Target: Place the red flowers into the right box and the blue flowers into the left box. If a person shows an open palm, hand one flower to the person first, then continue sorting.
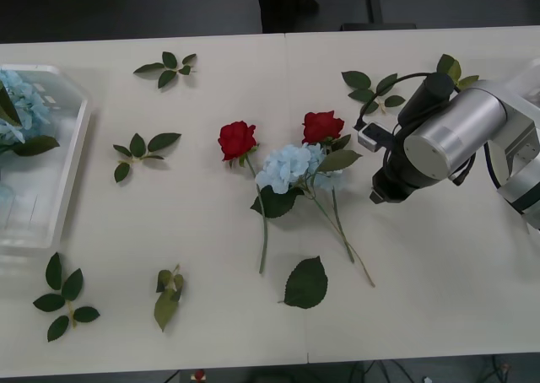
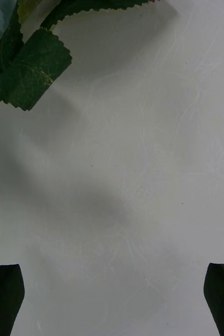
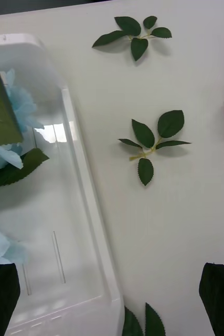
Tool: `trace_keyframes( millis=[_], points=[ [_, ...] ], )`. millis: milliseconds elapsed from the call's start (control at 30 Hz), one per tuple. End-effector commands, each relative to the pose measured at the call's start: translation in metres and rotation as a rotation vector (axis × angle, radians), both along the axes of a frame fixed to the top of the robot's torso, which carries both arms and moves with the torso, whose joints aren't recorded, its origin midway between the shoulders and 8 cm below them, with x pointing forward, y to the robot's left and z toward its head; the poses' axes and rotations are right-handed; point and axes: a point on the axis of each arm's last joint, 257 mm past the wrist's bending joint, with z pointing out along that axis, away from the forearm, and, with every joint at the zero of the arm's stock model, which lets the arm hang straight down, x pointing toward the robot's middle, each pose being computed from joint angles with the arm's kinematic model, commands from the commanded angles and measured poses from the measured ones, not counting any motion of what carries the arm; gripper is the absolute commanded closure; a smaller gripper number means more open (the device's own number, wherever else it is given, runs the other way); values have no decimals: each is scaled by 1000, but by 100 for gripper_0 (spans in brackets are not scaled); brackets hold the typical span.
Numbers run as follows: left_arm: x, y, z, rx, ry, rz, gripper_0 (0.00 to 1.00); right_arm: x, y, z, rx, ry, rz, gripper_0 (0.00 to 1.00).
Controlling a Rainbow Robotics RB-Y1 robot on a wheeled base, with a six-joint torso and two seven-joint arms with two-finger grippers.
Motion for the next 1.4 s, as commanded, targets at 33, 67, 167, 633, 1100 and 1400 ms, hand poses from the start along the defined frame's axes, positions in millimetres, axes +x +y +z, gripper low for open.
trace_keyframes(
  millis=[33, 67, 167, 633, 1100, 1400],
  points=[
    [4, -62, -26, -73, 53, 49, 0, -2, 25, 0, 34, -20, -24, 0],
    [7, -75, -30, -75, 55, 56, 0, -2, 29, 0, 42, -24, -40, 0],
    [14, -105, -41, -93, 67, 75, 0, -2, 45, -1, 64, -30, -58, 0],
    [56, -231, -72, -72, 151, 99, 0, 3, 81, -1, 87, -75, -78, 0],
    [87, -315, -108, -57, 200, 168, 0, 18, 102, -24, 175, -89, -136, 0],
    [108, -349, -136, -61, 266, 151, 0, 20, 97, -31, 187, -86, -172, 22]
  ],
)
